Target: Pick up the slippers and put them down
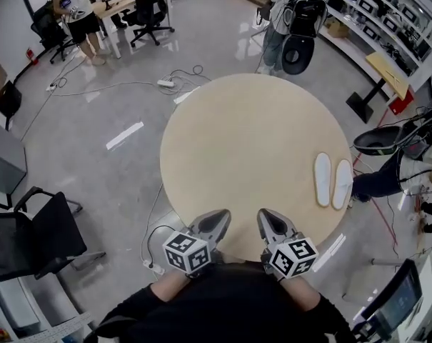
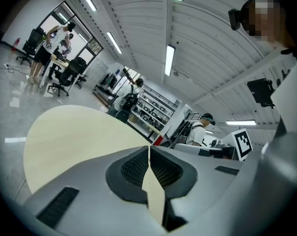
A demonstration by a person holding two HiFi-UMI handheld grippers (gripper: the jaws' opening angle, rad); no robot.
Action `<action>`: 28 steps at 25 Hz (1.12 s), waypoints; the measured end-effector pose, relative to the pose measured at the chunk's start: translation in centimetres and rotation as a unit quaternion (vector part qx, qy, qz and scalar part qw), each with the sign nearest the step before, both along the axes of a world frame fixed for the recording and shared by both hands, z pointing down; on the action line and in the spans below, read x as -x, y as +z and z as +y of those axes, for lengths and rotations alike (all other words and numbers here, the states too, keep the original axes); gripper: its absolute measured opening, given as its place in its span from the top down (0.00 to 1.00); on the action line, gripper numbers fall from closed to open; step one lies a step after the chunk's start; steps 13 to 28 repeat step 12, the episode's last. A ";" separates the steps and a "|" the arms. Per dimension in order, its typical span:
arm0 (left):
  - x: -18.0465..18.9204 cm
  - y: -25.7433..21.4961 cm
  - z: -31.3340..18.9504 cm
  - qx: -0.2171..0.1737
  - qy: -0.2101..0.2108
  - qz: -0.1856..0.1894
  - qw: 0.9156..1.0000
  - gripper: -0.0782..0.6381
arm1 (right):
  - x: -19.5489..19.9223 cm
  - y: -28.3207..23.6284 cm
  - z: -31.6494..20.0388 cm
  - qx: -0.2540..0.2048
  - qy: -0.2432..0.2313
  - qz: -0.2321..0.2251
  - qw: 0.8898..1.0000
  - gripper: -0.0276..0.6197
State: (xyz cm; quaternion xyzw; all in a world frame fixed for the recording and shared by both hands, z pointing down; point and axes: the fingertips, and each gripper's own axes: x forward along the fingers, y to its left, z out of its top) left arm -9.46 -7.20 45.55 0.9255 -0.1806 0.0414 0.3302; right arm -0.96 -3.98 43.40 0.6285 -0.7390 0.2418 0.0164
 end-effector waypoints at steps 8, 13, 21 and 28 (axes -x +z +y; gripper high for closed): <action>-3.8 -0.8 1.2 -0.038 0.048 -0.014 0.998 0.85 | -3.4 -0.6 1.4 -0.016 0.042 -0.001 0.999 0.93; -4.8 -1.0 1.9 -0.039 0.058 -0.016 0.997 0.85 | -4.3 -0.8 2.2 -0.020 0.049 -0.004 0.999 0.93; -4.8 -1.0 1.9 -0.039 0.058 -0.016 0.997 0.85 | -4.3 -0.8 2.2 -0.020 0.049 -0.004 0.999 0.93; -4.8 -1.0 1.9 -0.039 0.058 -0.016 0.997 0.85 | -4.3 -0.8 2.2 -0.020 0.049 -0.004 0.999 0.93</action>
